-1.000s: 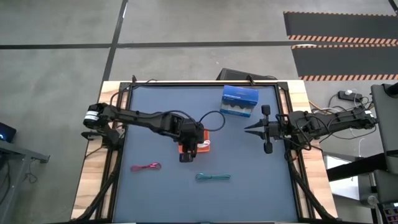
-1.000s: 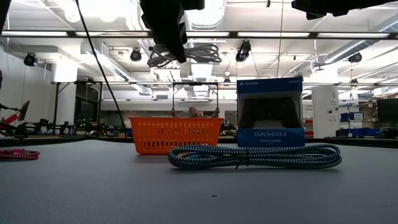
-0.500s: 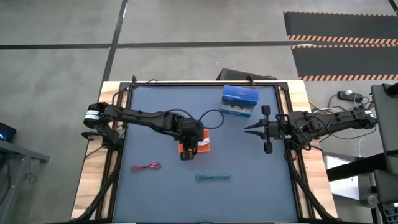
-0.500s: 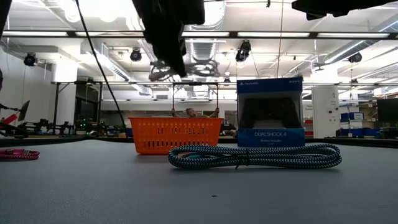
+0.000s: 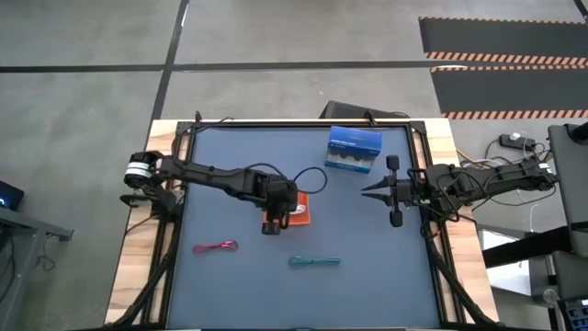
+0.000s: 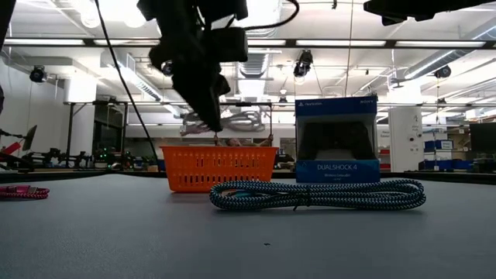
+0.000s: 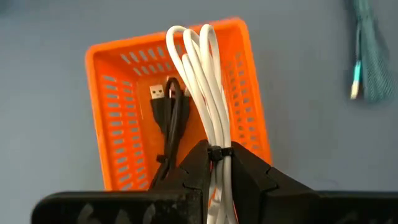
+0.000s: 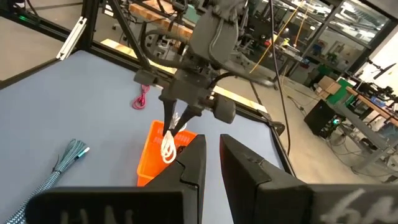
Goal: Pick and place USB-C Cables
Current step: Put the white charger cable into the orange bin
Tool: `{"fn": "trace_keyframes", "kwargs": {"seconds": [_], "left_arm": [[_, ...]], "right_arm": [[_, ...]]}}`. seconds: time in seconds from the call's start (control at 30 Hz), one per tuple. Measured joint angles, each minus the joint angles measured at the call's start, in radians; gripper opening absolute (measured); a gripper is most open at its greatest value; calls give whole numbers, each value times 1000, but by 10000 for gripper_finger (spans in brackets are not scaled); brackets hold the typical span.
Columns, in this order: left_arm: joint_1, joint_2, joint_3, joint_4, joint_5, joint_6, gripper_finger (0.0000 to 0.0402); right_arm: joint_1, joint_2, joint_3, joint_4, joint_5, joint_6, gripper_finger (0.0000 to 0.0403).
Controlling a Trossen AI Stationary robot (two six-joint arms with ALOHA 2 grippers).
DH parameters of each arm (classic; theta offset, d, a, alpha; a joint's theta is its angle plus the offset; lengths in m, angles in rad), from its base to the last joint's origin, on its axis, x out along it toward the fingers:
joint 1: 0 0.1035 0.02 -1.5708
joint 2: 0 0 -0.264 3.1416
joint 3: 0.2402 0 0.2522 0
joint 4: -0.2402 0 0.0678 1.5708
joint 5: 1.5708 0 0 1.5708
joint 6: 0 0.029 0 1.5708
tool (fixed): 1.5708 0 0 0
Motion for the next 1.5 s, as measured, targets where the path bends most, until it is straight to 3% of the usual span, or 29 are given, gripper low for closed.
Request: {"fn": "trace_keyframes", "kwargs": {"seconds": [0.17, 0.7, 1.5], "left_arm": [[3, 0, -45, 42, 0, 158, 28], [10, 3, -55, 74, -34, 446, 28], [25, 13, -99, 158, -33, 479, 28]], "right_arm": [[0, 0, 0, 0, 0, 0, 38], [0, 0, 0, 0, 0, 0, 38], [0, 0, 0, 1, 0, 15, 38]]}}
